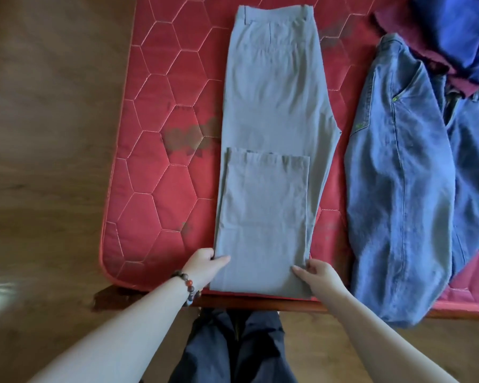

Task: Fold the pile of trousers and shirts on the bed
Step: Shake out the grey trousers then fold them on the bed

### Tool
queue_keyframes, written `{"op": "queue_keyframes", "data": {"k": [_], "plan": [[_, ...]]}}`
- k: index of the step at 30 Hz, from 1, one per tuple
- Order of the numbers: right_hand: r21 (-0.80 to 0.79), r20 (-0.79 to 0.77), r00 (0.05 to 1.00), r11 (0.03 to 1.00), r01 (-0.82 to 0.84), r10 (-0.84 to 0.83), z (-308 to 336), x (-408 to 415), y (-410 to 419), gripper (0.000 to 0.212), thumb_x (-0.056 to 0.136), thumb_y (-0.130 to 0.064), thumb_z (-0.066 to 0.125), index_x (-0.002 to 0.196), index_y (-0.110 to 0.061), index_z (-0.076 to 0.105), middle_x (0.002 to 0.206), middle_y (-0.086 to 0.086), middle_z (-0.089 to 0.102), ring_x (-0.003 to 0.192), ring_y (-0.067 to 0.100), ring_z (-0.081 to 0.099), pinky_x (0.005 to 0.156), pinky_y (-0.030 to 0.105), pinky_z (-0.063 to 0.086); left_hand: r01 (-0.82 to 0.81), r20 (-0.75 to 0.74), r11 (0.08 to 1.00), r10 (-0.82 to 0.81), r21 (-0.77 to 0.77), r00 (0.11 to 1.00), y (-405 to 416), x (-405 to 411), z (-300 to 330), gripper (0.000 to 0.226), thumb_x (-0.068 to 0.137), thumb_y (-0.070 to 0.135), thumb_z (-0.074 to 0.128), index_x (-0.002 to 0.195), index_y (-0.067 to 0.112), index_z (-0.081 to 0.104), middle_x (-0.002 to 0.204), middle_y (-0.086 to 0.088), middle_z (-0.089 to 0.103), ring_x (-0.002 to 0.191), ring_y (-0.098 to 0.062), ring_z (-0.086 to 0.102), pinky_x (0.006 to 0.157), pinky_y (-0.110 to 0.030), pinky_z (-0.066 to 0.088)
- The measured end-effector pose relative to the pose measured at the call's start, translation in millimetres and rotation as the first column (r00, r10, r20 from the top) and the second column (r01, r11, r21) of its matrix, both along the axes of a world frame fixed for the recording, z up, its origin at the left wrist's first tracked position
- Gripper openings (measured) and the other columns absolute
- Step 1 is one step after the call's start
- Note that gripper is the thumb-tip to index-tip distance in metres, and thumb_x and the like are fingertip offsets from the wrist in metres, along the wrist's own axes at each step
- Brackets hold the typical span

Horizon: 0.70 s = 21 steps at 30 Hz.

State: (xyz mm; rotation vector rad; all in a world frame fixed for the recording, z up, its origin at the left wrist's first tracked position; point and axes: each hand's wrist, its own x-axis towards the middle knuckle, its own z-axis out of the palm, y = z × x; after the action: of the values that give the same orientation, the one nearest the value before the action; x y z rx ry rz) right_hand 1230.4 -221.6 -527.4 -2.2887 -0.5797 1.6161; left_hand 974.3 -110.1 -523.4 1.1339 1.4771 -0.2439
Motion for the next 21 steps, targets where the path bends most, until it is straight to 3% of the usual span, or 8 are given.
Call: {"op": "queue_keyframes", "data": {"k": [2,6,8,10,14,18,19,21], "plan": [[-0.034,-0.083,0.995,0.998,0.044,-0.047,2.9,-2.4,-12.3,0.015,0.085,-0.026,0.072,0.088,-0.011,0.070,0.079,0.003,0.072,0.076,0.021,0.067,0.066,0.036,0.053,-0.038,0.010,0.999,0.039,-0.011,0.999,-12.8,-2.0,4.5,0.025,0.087,0.035,0.066,0.082,0.011,0.066,0.082,0.002,0.072,0.078,-0.017,0.068,0.067,-0.030,0.049],[0.068,-0.225,0.929,0.946,0.316,-0.294,3.0,7.4,20.5,0.011,0.088,-0.025,0.068,0.095,-0.017,0.071,0.091,0.010,0.074,0.082,0.026,0.072,0.061,0.040,0.058,-0.220,0.190,0.971,0.199,0.093,0.961,21.7,15.8,6.6,0.012,0.093,0.022,0.061,0.101,0.014,0.067,0.096,-0.006,0.074,0.094,-0.021,0.069,0.088,-0.044,0.053],[0.124,-0.220,0.914,0.920,0.372,-0.340,-2.5,15.1,54.3,0.015,0.089,-0.026,0.068,0.097,-0.014,0.069,0.095,0.013,0.073,0.082,0.028,0.071,0.067,0.039,0.058,-0.263,0.234,0.954,0.224,0.148,0.946,52.3,32.9,5.9,0.015,0.093,0.017,0.061,0.107,0.012,0.065,0.102,-0.007,0.073,0.095,-0.018,0.070,0.089,-0.034,0.054],[0.202,-0.204,0.921,0.907,0.370,-0.331,-6.2,21.8,86.8,0.014,0.089,-0.024,0.067,0.097,-0.012,0.068,0.096,0.015,0.073,0.083,0.027,0.070,0.071,0.037,0.056,-0.235,0.235,0.948,0.183,0.216,0.955,79.1,50.1,6.5,0.011,0.092,0.013,0.061,0.102,0.013,0.067,0.101,-0.007,0.074,0.086,-0.009,0.070,0.081,-0.023,0.055],[0.391,-0.147,0.942,0.857,0.337,-0.303,14.4,38.2,137.3,0.007,0.090,-0.019,0.066,0.094,-0.017,0.071,0.087,0.001,0.075,0.082,0.017,0.070,0.073,0.029,0.056,-0.275,0.318,0.917,0.179,0.290,0.931,120.2,67.1,21.7,0.015,0.092,0.009,0.061,0.104,0.013,0.070,0.097,-0.006,0.075,0.091,-0.018,0.071,0.088,-0.036,0.055],[0.566,-0.183,0.927,0.737,0.371,-0.326,46.5,65.7,191.3,0.020,0.083,-0.033,0.068,0.101,-0.023,0.070,0.097,0.005,0.074,0.088,0.016,0.069,0.078,0.030,0.056,-0.509,0.581,0.837,0.316,0.201,0.750,172.9,80.9,46.1,0.023,0.091,0.007,0.060,0.095,0.026,0.073,0.095,-0.003,0.075,0.091,-0.018,0.070,0.082,-0.031,0.056],[0.579,-0.174,0.929,0.729,0.365,-0.326,47.5,71.7,206.3,0.022,0.083,-0.034,0.068,0.103,-0.023,0.069,0.097,0.004,0.074,0.086,0.016,0.069,0.075,0.028,0.056,-0.512,0.585,0.830,0.308,0.220,0.751,186.9,86.5,48.2,0.022,0.091,0.009,0.061,0.097,0.027,0.072,0.097,-0.003,0.075,0.093,-0.018,0.070,0.083,-0.031,0.056],[0.504,-0.123,0.931,0.787,0.356,-0.343,37.3,81.3,231.8,0.033,0.086,-0.036,0.069,0.113,-0.019,0.065,0.101,0.006,0.071,0.081,0.018,0.066,0.071,0.031,0.052,-0.431,0.473,0.842,0.250,0.325,0.845,209.3,97.4,44.6,0.018,0.091,0.014,0.062,0.106,0.023,0.068,0.103,-0.005,0.073,0.098,-0.019,0.069,0.090,-0.038,0.055]]}}
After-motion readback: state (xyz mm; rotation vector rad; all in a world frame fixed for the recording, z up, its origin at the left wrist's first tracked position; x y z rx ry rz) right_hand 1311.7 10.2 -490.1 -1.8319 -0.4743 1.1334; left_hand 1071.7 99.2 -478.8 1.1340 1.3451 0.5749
